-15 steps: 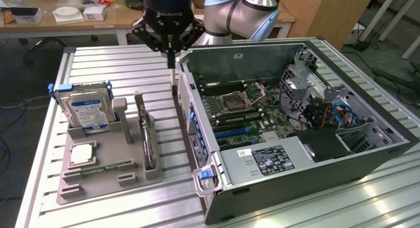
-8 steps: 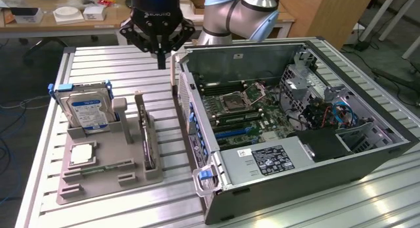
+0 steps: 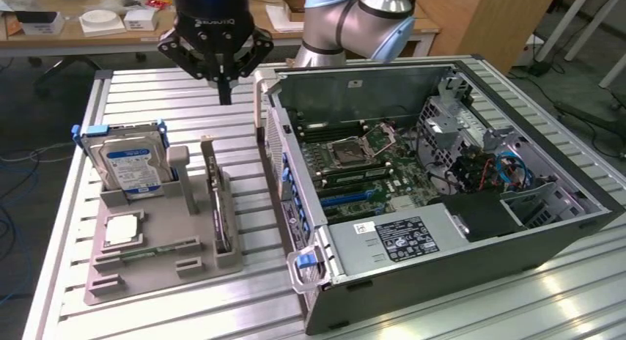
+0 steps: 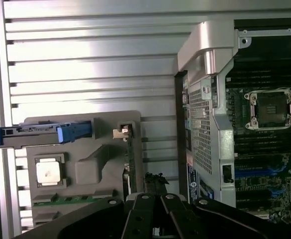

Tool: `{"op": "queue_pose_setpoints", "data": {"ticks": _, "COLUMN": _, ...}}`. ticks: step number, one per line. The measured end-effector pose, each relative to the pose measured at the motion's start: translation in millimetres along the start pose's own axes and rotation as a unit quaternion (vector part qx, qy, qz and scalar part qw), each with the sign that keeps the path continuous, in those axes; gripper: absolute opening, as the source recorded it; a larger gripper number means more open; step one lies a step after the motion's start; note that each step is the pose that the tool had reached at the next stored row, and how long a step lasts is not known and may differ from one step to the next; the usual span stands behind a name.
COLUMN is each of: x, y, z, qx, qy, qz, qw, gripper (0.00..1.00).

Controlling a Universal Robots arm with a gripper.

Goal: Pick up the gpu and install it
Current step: 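Reach for the gpu, then pick up the gpu and move the gpu toward the slot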

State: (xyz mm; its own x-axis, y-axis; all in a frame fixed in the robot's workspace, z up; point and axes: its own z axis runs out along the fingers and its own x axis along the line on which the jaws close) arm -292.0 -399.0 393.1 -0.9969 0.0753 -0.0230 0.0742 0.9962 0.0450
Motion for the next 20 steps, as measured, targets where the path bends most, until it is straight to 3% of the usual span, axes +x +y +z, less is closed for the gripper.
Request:
{"op": "queue_pose_setpoints", "data": {"ticks": 13, "x": 37.7, "y": -2.9, "z": -0.8, "qx": 0.0, "qy": 0.0, "qz": 0.0, "qw": 1.0, "gripper": 0.1}}
{"op": "queue_pose_setpoints", "data": {"ticks": 20, "x": 38.2, "y": -3.0, "z": -0.8, "qx": 0.0, "qy": 0.0, "qz": 0.0, "qw": 1.0, "gripper": 0.1}}
